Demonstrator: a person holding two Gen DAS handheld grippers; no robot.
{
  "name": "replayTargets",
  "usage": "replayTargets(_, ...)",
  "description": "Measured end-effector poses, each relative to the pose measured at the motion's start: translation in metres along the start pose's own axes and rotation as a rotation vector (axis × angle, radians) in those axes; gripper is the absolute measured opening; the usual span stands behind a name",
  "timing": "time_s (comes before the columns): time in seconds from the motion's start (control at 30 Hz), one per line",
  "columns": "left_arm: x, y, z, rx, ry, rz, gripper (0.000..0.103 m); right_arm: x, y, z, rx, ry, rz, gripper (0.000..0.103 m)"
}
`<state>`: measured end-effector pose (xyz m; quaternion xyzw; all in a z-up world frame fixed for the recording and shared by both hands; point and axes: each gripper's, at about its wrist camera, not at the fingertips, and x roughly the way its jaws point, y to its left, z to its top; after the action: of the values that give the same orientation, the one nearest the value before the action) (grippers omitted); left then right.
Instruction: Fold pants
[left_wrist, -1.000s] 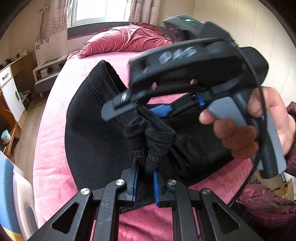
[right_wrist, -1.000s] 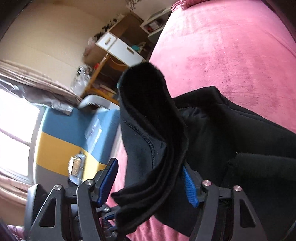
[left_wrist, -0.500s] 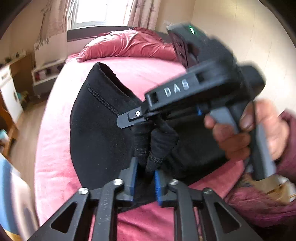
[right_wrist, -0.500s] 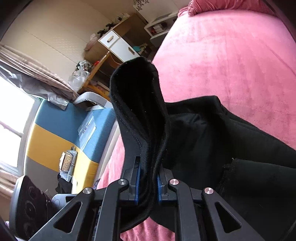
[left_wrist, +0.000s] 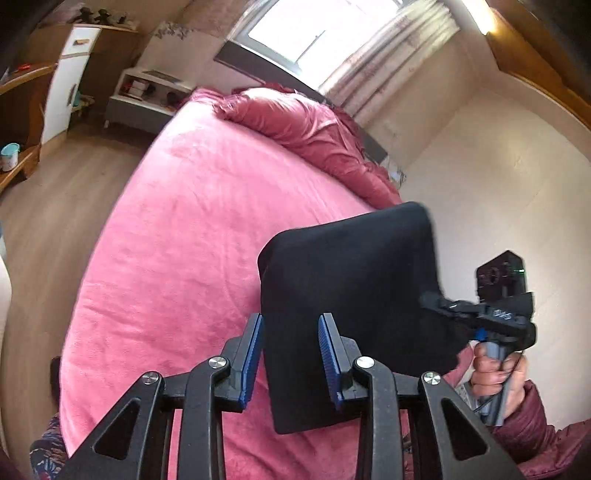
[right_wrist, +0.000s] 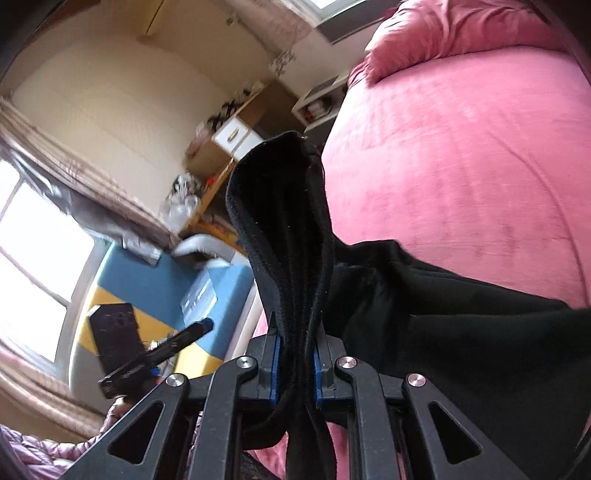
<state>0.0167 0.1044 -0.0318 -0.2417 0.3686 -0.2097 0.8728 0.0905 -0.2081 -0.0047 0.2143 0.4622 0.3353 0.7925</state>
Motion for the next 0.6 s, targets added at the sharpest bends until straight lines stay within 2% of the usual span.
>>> replayTargets(0.17,0.050,-0.025,-0.011,0.059,0.110,-0.043,0.031,-0.045,-0.040,-0.013,0.093,-0.074,-0.068,0.013)
replayTargets(0.37,0.104,-0.060,-0.025,0.139,0.234,-0.087,0.031,-0.087,-0.092,-0.034,0.200,-0.118,-0.158,0.013)
replayTargets(0.6,0.148,-0.077,-0.051,0.177,0.380,-0.110,0.031,-0.101,-0.161,-0.055,0.323,-0.110,-0.283,0.013)
